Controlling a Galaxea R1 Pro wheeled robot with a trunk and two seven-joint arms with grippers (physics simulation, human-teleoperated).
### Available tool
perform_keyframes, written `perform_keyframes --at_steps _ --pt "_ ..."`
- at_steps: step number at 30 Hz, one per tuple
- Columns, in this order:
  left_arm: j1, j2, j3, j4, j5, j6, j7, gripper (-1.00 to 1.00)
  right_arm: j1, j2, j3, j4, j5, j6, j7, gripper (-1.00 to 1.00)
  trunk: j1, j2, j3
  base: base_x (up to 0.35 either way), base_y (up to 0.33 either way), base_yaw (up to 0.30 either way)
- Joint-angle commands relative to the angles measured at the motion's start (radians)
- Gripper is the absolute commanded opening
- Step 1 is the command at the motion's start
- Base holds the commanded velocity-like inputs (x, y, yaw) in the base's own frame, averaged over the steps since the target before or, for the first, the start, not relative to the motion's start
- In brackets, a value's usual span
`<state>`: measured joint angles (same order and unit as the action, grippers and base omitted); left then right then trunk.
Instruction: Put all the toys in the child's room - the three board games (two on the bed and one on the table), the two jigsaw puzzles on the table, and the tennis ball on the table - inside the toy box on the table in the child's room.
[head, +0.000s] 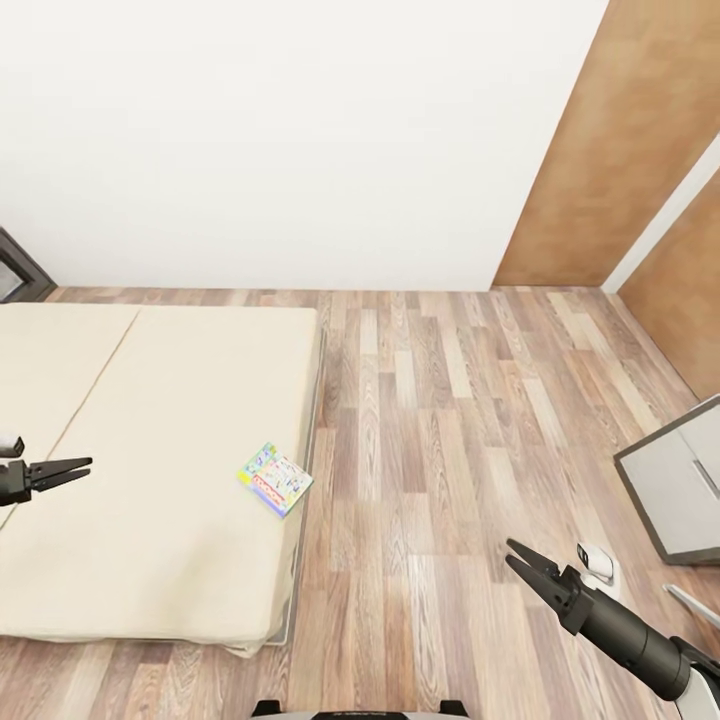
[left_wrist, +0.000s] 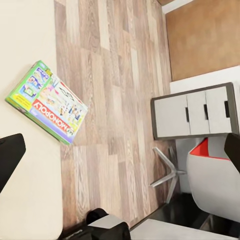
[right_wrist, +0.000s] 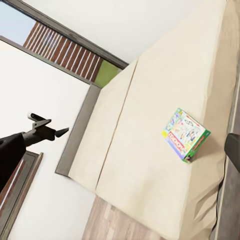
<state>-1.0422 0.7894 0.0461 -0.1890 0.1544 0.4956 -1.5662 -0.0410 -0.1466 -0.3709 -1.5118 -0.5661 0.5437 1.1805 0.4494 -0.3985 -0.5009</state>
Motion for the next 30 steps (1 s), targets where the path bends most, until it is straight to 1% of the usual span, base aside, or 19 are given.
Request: perform_keyframes --at_steps 1,30 --pt "0.001 -0.001 0.004 -0.001 -0.006 0.011 -0.005 1.0 0.0 0.0 0.0 0.0 -0.005 0.009 0.001 1.0 0.001 -0.002 0.0 0.0 0.0 0.0" --pt "0.01 -0.009 0.006 -0.004 -0.006 0.011 -0.005 1.0 0.0 -0.002 -0.001 0.004 -0.005 0.008 -0.001 1.0 0.001 -0.002 0.048 0.0 0.0 0.0"
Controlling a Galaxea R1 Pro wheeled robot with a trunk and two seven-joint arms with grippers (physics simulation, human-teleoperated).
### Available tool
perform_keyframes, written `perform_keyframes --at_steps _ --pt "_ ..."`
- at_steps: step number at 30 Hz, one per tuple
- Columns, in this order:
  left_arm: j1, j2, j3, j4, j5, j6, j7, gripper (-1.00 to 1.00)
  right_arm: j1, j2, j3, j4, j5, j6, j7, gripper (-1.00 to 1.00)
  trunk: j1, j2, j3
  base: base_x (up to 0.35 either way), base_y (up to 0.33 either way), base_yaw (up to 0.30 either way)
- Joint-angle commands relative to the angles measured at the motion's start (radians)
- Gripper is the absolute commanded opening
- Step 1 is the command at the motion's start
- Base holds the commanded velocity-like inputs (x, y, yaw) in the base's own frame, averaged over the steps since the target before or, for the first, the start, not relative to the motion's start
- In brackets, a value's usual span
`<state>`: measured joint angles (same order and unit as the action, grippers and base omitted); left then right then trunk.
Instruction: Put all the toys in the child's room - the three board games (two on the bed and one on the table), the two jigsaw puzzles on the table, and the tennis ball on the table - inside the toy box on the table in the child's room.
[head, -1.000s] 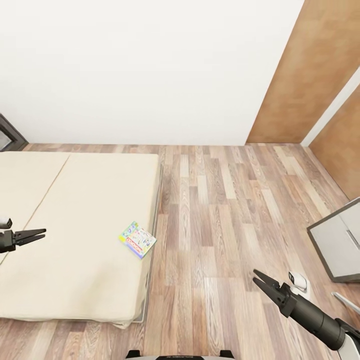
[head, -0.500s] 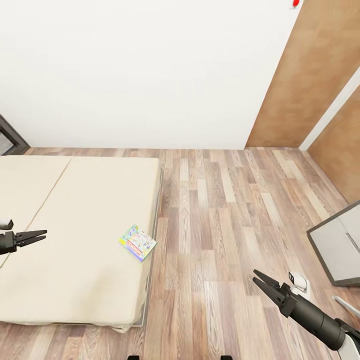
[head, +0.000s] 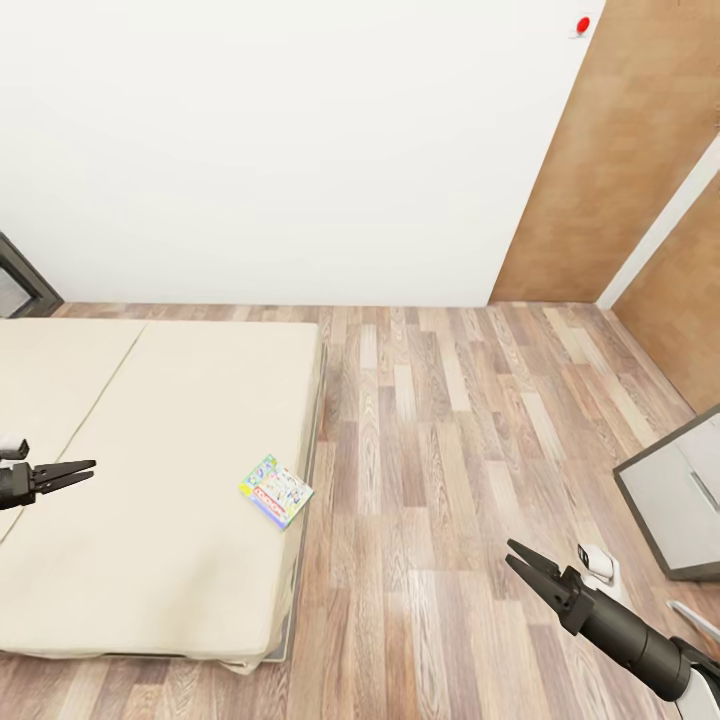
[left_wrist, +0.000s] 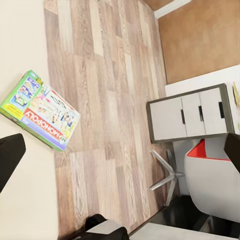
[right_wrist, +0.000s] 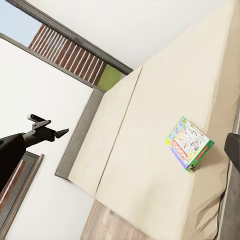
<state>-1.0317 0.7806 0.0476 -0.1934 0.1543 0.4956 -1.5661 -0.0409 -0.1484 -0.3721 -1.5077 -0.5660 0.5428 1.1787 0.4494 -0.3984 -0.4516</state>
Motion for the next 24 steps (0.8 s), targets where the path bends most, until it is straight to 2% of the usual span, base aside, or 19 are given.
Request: perform_keyframes --at_steps 1,24 --pt "-0.001 -0.001 0.005 0.0 -0.006 0.011 -0.005 1.0 0.0 0.0 0.0 0.0 -0.005 0.008 0.001 1.0 0.001 -0.002 0.0 0.0 0.0 0.0" --pt "0.001 -0.076 0.003 0.0 -0.01 -0.021 -0.005 1.0 0.0 0.0 -0.001 0.007 0.023 0.008 -0.004 1.0 0.001 -0.002 0.038 0.0 0.0 0.0"
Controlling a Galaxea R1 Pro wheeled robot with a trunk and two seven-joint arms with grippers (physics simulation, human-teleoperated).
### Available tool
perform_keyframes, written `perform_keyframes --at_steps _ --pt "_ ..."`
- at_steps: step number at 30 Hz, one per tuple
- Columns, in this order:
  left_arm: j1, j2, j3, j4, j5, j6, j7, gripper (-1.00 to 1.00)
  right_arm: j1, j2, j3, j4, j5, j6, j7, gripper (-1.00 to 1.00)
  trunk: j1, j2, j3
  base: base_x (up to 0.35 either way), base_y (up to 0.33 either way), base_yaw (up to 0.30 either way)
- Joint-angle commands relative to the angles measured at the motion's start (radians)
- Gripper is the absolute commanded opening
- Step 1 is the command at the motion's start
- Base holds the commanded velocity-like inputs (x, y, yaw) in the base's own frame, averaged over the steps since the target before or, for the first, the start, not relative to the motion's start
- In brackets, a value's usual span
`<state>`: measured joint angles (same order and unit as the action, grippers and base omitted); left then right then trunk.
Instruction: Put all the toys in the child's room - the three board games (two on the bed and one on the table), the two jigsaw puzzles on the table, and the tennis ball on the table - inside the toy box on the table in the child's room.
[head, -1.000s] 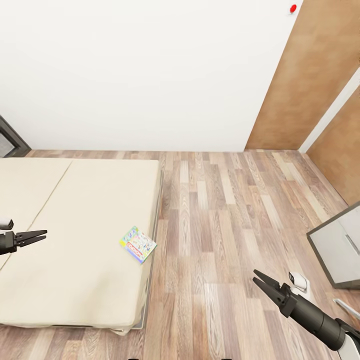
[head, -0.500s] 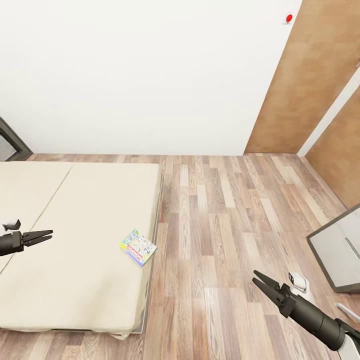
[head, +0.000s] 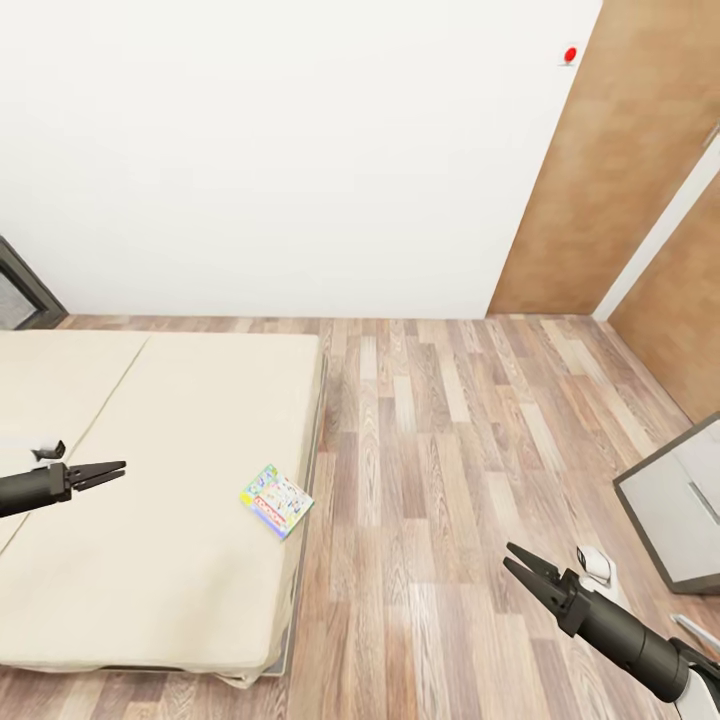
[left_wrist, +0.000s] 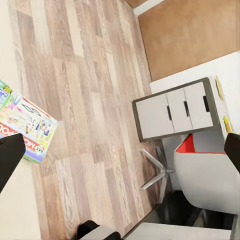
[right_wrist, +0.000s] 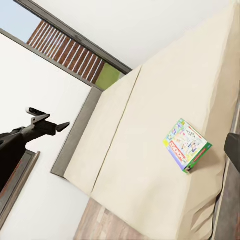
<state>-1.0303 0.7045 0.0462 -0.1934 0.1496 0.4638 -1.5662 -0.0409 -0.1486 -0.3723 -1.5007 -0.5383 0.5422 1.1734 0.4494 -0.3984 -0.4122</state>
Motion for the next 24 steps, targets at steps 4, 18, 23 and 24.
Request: perform_keyframes --at_steps 4,18,23,24 --pt "0.001 -0.017 0.004 0.0 -0.007 0.008 -0.005 1.0 -0.001 -0.001 -0.001 0.005 -0.004 0.006 0.001 1.0 0.001 -0.002 0.005 0.0 0.0 0.0" --pt "0.014 -0.037 -0.024 -0.003 -0.011 0.007 0.013 1.0 -0.001 -0.002 -0.006 0.026 -0.004 -0.031 0.0 1.0 0.001 -0.002 0.028 0.0 0.0 0.0" --pt "0.014 -0.041 -0.036 -0.004 -0.011 0.008 0.047 1.0 -0.001 -0.003 -0.006 0.029 -0.004 -0.033 0.0 1.0 0.001 -0.002 0.036 0.0 0.0 0.0" --pt "0.015 -0.042 -0.037 -0.004 -0.011 0.008 0.05 1.0 -0.001 -0.003 -0.007 0.029 -0.004 -0.034 0.0 1.0 0.001 -0.002 0.038 0.0 0.0 0.0"
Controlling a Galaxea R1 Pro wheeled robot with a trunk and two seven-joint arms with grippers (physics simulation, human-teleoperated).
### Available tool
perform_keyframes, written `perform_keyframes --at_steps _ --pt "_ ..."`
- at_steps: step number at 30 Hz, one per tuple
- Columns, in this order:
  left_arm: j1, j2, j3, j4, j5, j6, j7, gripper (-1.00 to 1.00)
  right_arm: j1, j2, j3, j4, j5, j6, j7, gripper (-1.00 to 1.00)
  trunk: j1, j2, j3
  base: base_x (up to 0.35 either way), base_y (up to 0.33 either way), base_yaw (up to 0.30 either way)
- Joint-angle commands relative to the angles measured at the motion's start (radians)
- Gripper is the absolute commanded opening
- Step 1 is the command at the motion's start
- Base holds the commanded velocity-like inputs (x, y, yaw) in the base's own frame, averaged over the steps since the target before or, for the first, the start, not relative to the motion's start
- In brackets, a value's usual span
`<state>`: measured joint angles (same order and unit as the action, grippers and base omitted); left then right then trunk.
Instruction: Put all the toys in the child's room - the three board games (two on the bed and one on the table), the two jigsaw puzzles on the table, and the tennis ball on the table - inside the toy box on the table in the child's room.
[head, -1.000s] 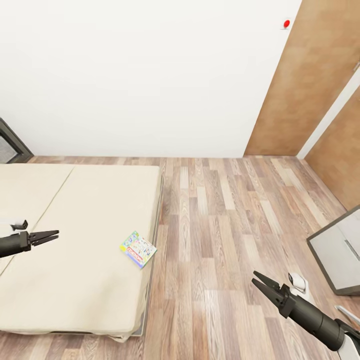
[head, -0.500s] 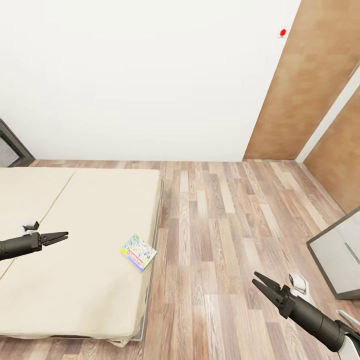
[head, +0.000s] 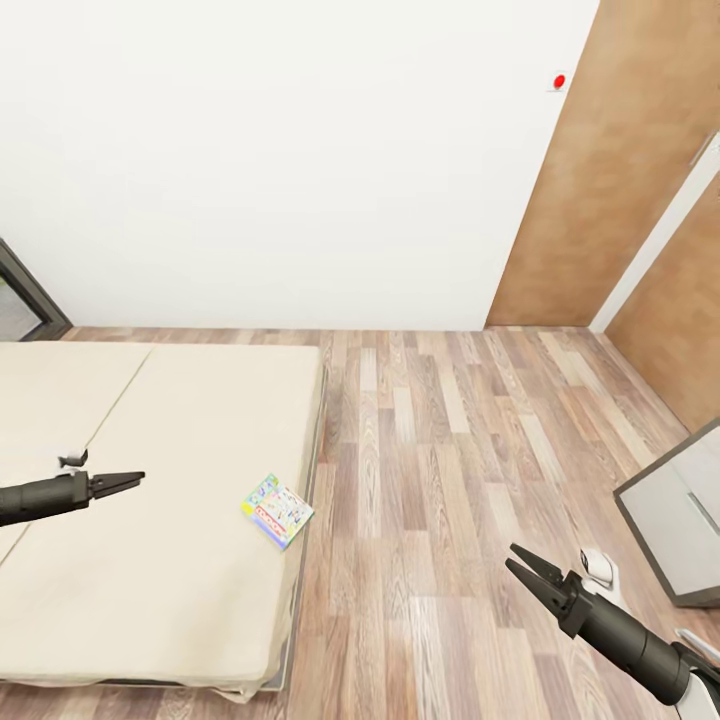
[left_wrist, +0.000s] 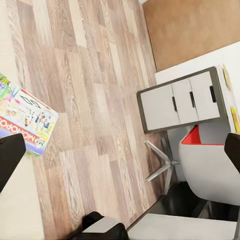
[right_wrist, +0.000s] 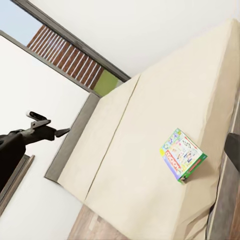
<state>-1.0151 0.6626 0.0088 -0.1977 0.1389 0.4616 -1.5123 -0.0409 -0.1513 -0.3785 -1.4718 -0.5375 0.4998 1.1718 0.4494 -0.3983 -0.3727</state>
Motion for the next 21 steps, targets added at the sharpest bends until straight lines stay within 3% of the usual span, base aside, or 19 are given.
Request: perform_keyframes --at_steps 1,21 --pt "-0.001 -0.001 0.0 0.0 -0.001 0.011 -0.001 1.0 -0.001 0.0 0.0 0.0 -0.005 0.009 0.001 1.0 0.001 -0.002 0.0 0.0 0.0 0.0" --pt "0.0 -0.015 -0.006 0.0 -0.001 0.011 0.011 1.0 -0.001 -0.001 0.0 0.001 -0.005 0.007 0.0 1.0 0.001 -0.002 0.033 0.0 0.0 0.0"
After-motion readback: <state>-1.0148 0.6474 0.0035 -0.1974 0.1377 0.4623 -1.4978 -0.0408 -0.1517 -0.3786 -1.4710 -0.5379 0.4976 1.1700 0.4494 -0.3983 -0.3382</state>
